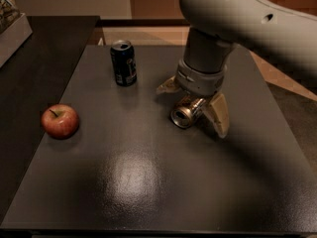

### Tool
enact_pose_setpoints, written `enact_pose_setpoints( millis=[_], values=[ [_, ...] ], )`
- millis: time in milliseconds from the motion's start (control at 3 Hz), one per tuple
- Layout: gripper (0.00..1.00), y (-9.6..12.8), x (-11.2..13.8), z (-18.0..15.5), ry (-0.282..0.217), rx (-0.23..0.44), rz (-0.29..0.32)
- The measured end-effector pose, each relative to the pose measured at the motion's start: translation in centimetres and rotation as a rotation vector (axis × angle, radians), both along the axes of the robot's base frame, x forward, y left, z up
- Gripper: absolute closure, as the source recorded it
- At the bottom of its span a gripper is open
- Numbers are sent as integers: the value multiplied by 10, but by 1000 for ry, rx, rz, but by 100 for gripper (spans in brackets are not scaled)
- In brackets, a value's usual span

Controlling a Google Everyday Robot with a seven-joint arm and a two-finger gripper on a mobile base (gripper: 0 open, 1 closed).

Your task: Place orange can upright

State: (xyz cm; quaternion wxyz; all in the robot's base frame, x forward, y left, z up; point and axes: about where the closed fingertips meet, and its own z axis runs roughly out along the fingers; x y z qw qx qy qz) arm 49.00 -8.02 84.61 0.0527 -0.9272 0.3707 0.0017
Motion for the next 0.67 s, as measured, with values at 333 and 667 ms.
enact_pose_setpoints(
  millis=[333,667],
  values=[
    [0,-4,-2,-8,14,-24,5],
    [17,-6,0,-11,19,-35,3]
  ],
)
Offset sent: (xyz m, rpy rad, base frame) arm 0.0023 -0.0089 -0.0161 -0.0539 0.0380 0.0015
